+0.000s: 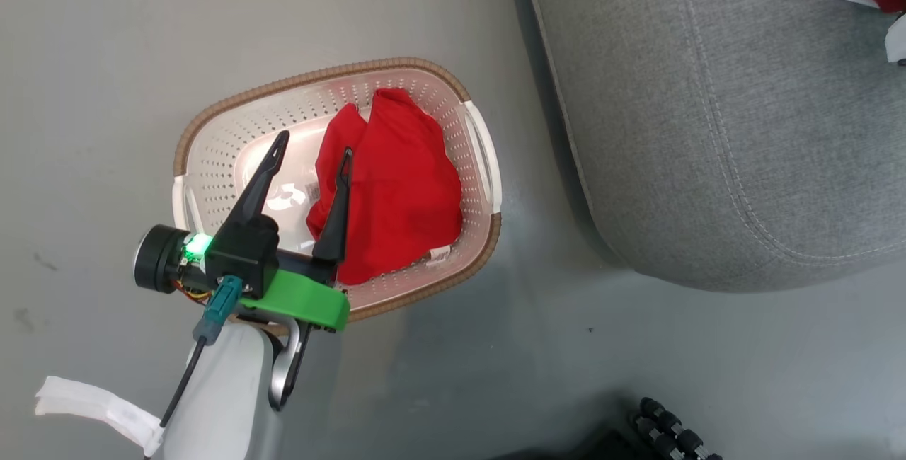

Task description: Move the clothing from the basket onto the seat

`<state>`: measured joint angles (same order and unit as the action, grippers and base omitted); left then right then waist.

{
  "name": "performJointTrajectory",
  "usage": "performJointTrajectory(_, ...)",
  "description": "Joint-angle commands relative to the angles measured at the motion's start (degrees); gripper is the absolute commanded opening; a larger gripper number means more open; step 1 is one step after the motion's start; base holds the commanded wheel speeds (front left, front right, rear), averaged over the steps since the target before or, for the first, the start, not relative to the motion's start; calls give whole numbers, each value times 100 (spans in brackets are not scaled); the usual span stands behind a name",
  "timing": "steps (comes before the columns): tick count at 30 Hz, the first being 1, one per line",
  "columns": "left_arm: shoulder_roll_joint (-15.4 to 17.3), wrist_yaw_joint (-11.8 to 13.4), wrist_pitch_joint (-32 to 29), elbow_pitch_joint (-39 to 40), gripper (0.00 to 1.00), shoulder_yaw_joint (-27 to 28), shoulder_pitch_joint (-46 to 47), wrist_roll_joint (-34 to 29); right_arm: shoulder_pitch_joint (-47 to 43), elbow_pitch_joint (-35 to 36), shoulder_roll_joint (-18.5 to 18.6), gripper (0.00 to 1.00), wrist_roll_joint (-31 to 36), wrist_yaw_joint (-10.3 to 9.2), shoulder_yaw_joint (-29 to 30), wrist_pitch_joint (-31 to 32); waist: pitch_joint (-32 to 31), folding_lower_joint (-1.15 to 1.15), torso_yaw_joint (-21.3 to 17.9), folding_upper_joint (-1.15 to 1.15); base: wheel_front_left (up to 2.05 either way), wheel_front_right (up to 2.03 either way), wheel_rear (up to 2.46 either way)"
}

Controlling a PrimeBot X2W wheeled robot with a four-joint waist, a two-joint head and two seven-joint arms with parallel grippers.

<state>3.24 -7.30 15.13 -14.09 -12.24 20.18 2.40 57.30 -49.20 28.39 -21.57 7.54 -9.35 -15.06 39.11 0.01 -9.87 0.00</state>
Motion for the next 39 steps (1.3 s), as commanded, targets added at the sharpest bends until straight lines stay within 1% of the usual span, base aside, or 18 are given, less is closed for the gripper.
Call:
performJointTrajectory(1,16,-18,2,-19,100,10,-100,1,-17,-46,18,100,-69,-10,-63,-17,-202,-1,-22,0,0,0,0)
performJointTrajectory(5,16,-20,3,-56,100,40,-251,29,-209,-44,51,100,-115,-10,-164,-17,-546,-1,-62,0,0,0,0)
performJointTrajectory(11,-7,-22,2,-92,100,41,-497,152,-650,215,180,100,-107,-10,-202,-17,-1252,-1,-61,0,0,0,0)
performJointTrajectory(18,-30,-18,3,-132,100,42,-895,437,-1334,692,403,100,7,-10,-292,-17,-2183,-1,-35,0,0,0,0)
performJointTrajectory(22,-31,69,2,-92,100,6,-1121,693,-1707,1082,443,100,129,-10,-170,-17,-2605,-1,-7,0,0,0,0)
performJointTrajectory(27,-29,229,2,28,100,35,-1381,915,-2317,2012,273,100,274,-10,111,-17,-3030,-1,85,0,0,0,0)
performJointTrajectory(30,-29,296,3,83,100,83,-1499,1005,-2804,2921,156,100,480,-10,141,-17,-3259,-1,212,0,0,0,0)
performJointTrajectory(32,-29,337,2,114,100,148,-1590,1016,-3169,3374,34,100,573,-10,213,-17,-3394,-1,300,0,0,0,0)
performJointTrajectory(36,-30,386,2,195,100,254,-1763,1065,-3769,3980,-234,100,710,-10,222,-17,-3640,-1,481,0,0,0,0)
performJointTrajectory(39,-29,442,2,252,100,329,-1857,1137,-4185,4186,-477,100,809,-10,252,-17,-3748,-1,631,0,0,0,0)
